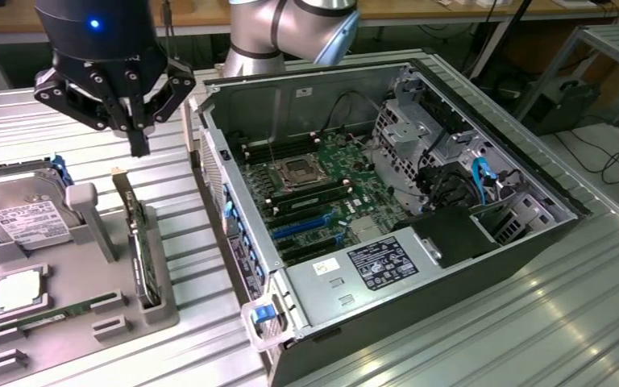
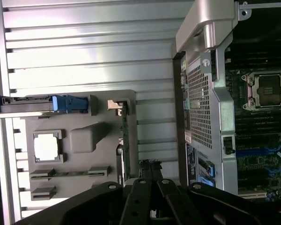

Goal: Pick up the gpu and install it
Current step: 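Reach for the gpu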

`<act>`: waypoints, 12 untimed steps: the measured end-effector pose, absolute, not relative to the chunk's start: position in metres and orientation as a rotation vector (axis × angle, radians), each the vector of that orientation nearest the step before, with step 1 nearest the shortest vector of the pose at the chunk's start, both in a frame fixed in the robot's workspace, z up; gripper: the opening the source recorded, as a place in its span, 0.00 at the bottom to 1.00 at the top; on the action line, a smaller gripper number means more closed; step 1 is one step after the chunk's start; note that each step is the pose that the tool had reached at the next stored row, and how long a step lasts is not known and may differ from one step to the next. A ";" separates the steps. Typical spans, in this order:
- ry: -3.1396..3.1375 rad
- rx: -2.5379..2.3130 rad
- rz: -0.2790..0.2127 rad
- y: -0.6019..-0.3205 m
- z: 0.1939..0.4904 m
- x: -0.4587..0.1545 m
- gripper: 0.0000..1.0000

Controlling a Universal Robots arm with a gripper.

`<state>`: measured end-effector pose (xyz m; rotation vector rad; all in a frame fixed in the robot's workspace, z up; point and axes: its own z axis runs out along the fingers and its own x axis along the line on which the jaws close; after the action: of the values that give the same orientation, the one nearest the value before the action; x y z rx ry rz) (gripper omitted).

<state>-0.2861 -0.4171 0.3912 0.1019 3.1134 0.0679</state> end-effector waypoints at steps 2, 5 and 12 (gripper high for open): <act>3.114 0.098 0.068 -0.418 0.391 -0.290 0.11; 3.114 0.092 0.068 -0.420 0.391 -0.297 0.11; 3.114 0.081 0.068 -0.423 0.391 -0.314 0.11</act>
<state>-0.3141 -0.4227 0.3911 0.0814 3.1144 0.0680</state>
